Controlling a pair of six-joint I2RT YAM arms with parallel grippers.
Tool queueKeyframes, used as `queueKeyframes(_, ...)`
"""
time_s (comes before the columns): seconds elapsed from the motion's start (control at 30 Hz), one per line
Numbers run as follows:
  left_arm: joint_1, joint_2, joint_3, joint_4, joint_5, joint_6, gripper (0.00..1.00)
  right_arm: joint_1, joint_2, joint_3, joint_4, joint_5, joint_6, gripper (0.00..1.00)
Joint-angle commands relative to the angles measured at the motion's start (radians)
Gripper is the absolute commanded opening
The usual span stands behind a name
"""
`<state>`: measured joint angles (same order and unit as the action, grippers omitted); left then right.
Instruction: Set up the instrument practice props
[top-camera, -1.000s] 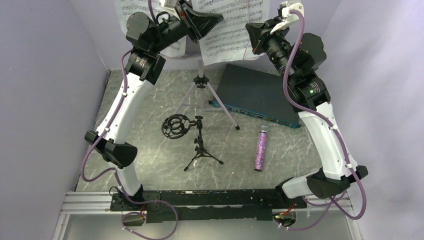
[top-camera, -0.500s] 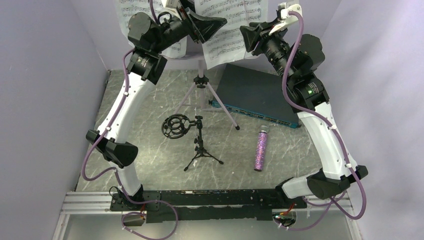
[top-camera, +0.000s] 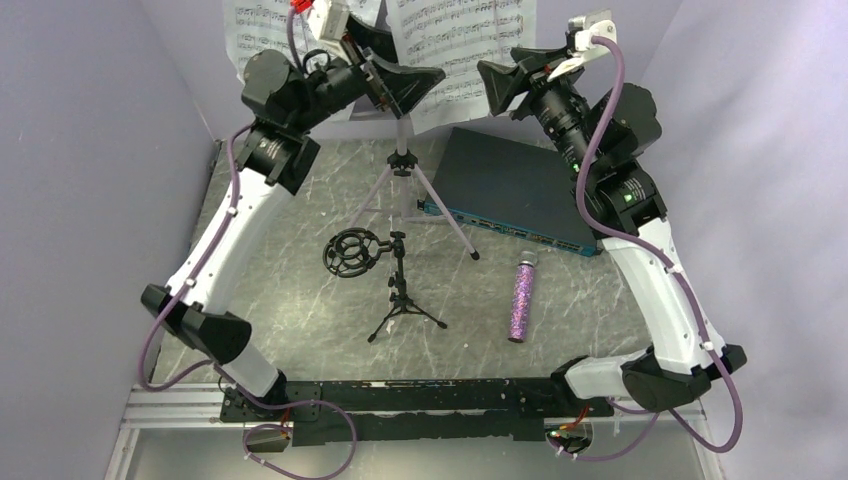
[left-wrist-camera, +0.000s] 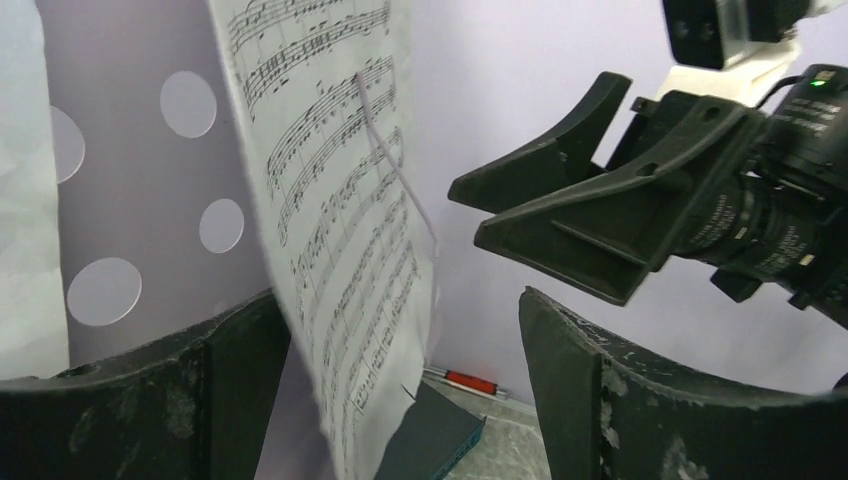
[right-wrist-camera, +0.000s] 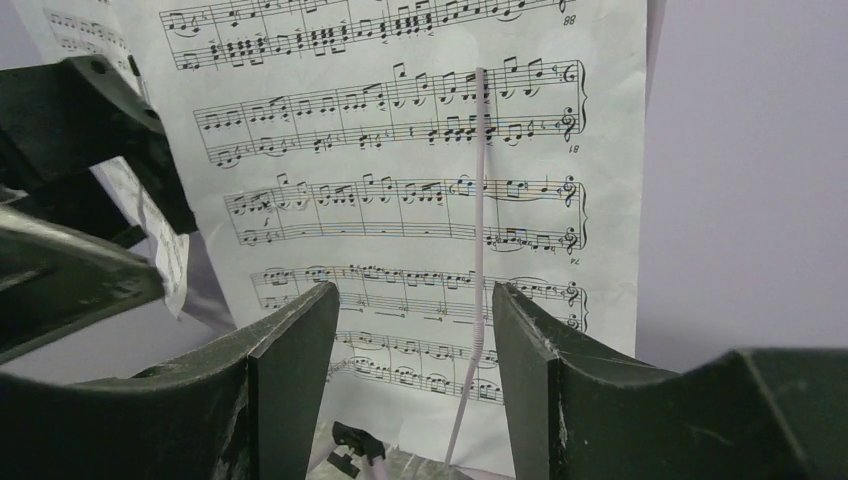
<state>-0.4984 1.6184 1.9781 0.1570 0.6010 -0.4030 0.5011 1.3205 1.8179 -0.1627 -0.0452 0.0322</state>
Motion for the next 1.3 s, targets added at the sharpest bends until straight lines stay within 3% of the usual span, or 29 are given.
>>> queueKeyframes(0.0, -0.005, -0.119, -0.062, 0.076, -0.027, 0.014, 0.88, 0.006, -0.045, -0.024, 0.062, 0.0, 0.019, 0.63)
queueKeyframes(0.23, -0.005, -0.17, -0.081, 0.037, -0.002, -0.005, 0.9, 0.006, -0.056, -0.04, 0.063, 0.002, 0.028, 0.64)
queueKeyframes(0.4, -0.004, -0.233, -0.071, -0.14, -0.097, 0.112, 0.91, 0.005, -0.046, -0.034, 0.049, -0.008, 0.033, 0.64)
queueKeyframes(0.57, -0.004, -0.276, -0.002, -0.453, -0.372, 0.31, 0.93, 0.004, -0.025, -0.022, 0.022, -0.012, 0.031, 0.64)
queueKeyframes(0.73, -0.005, -0.316, 0.025, -0.624, -0.733, 0.484, 0.94, 0.005, -0.025, -0.034, 0.028, -0.013, 0.033, 0.64)
queueKeyframes(0.83, -0.005, -0.344, 0.019, -0.666, -0.913, 0.551, 0.94, 0.005, -0.024, -0.037, 0.029, -0.021, 0.036, 0.64)
queueKeyframes(1.07, -0.004, -0.416, -0.075, -0.583, -1.246, 0.66, 0.94, 0.005, -0.021, -0.043, 0.023, -0.025, 0.037, 0.64)
queueKeyframes(1.17, 0.006, -0.362, -0.015, -0.643, -1.338, 0.694, 0.94, 0.005, -0.019, -0.043, 0.02, -0.03, 0.035, 0.64)
queueKeyframes(1.27, 0.053, -0.326, 0.041, -0.731, -1.28, 0.644, 0.94, 0.005, -0.018, -0.047, 0.021, -0.031, 0.036, 0.65)
